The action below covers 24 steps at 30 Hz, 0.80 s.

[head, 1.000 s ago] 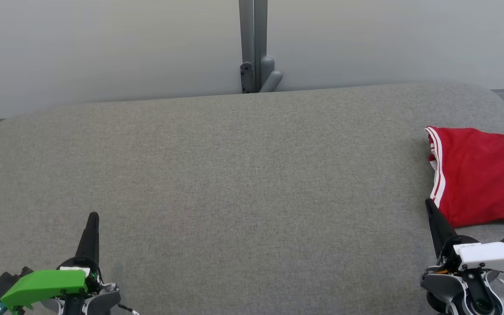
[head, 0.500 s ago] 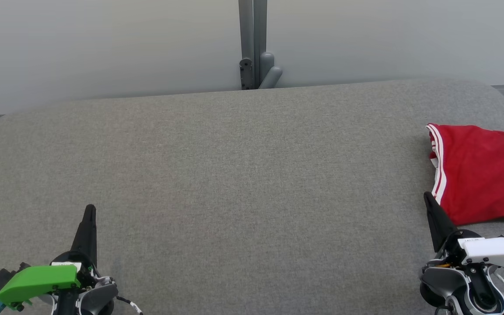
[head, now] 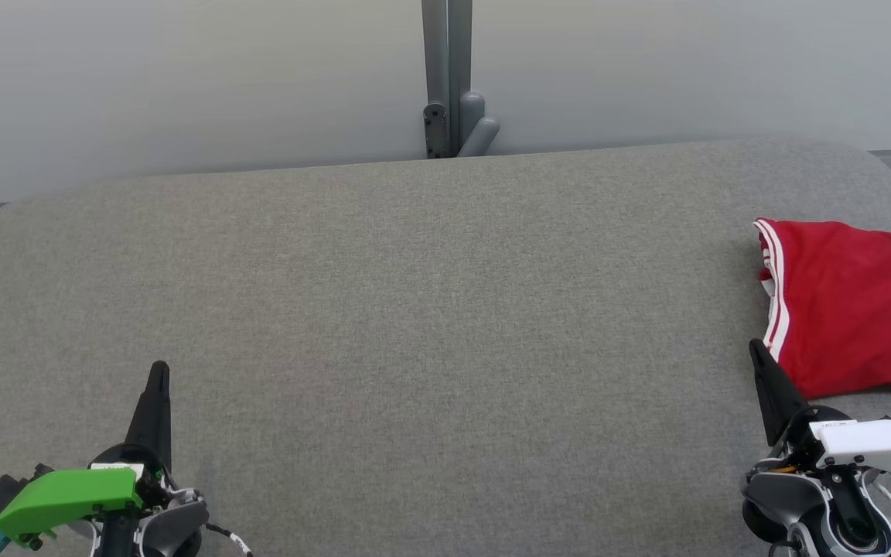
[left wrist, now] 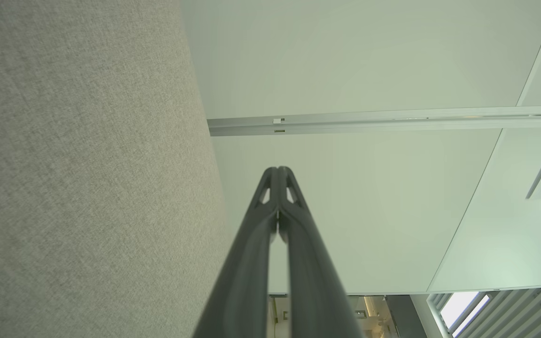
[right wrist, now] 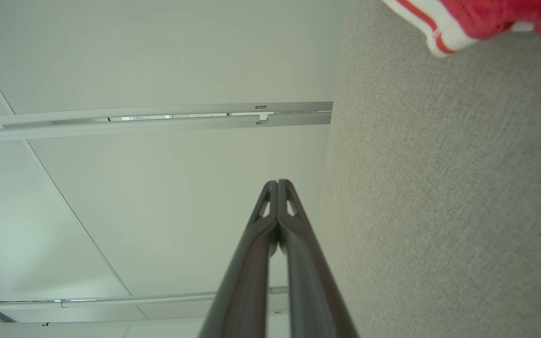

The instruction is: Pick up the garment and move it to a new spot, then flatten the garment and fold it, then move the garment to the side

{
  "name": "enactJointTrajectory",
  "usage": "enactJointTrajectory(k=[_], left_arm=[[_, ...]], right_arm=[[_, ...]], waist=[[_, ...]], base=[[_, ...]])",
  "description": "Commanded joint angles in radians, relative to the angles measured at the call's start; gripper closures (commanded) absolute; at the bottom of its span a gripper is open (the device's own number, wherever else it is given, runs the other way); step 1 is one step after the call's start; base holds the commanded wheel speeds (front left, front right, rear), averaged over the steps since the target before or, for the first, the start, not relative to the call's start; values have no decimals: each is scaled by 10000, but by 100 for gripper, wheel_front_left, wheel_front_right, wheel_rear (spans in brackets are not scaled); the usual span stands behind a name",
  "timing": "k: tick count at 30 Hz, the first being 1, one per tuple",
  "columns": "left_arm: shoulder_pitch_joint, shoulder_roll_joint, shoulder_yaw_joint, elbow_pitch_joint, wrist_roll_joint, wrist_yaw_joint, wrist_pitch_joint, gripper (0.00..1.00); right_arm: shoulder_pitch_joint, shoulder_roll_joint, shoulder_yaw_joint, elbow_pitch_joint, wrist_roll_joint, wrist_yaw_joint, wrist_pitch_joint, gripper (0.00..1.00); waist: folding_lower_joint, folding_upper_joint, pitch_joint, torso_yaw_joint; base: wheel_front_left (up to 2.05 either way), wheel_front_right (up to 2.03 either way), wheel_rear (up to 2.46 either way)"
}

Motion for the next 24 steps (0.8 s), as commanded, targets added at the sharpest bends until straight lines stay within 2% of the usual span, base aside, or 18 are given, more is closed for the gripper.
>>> enactJointTrajectory(k=[1, 24], left_arm=[[-152, 54, 49, -31, -3, -47, 8, 100], [-146, 54, 49, -31, -3, -48, 8, 100]], right_arm=[[-87, -49, 0, -31, 69, 4, 28, 100], [-86, -49, 1, -30, 68, 4, 27, 100]], waist=[[0, 55, -1, 0], [0, 55, -1, 0]], base=[[0, 0, 0], [0, 0, 0]])
